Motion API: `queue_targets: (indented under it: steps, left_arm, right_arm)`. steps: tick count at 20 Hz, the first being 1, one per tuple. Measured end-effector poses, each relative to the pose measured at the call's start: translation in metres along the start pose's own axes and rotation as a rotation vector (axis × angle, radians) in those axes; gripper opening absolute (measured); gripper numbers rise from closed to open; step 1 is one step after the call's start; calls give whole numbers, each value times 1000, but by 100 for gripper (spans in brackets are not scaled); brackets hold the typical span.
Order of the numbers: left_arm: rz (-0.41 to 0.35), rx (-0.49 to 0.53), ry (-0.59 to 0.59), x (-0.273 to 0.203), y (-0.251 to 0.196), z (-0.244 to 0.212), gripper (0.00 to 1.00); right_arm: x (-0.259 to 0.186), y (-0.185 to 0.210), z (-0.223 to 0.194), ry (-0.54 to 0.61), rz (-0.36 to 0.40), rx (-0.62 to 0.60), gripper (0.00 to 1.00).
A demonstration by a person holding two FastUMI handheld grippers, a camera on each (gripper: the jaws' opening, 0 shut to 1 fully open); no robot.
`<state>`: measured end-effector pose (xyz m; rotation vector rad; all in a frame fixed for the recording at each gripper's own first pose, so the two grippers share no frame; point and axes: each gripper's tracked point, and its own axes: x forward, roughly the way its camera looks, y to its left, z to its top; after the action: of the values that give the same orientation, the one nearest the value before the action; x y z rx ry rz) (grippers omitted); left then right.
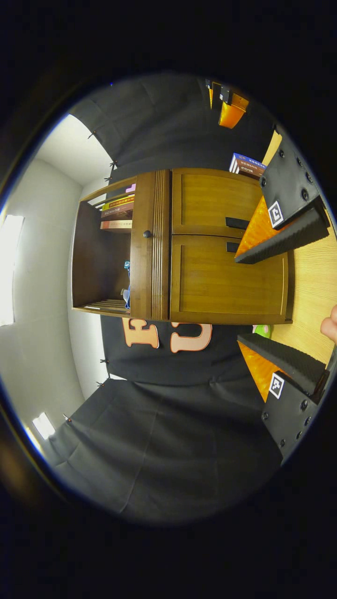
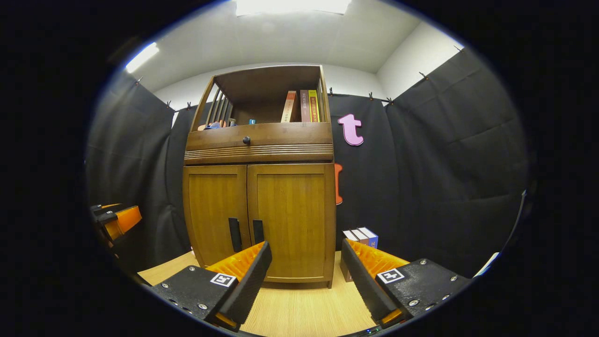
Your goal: Open the right door of the double-door shoe cabinet with the right hand, and open the left door with the left hand.
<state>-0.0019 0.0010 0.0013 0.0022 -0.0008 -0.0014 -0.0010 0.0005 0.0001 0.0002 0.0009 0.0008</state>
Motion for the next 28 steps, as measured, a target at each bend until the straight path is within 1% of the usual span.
queue_targets:
  steps: [1,2,12,17,18,21,23,26,28]
  left_arm:
    - [-1,0,0,-2,-1,0,97]
    - [0,0,0,-2,0,0,97]
    - [1,-4,1,-1,1,0,97]
    - [1,-11,2,0,1,-2,97]
    - [2,-11,4,0,1,-3,97]
    - [8,1,8,1,4,-6,97]
    - [12,0,4,-2,8,-5,97]
    - [18,-4,19,-9,12,-12,96]
    - [19,-15,33,-13,15,-16,97]
  right_arm:
    - [-1,0,0,0,0,-2,94]
    - [-2,0,-1,0,0,-2,100]
    - [-1,4,-1,4,8,-2,100]
    - [4,11,0,2,28,-6,100]
    - [9,14,1,-3,37,-10,94]
    - [35,30,1,-1,81,-30,94]
    - [55,47,9,-24,123,-34,94]
    - [101,75,12,-51,171,-29,94]
    - [137,91,5,-42,184,-24,94]
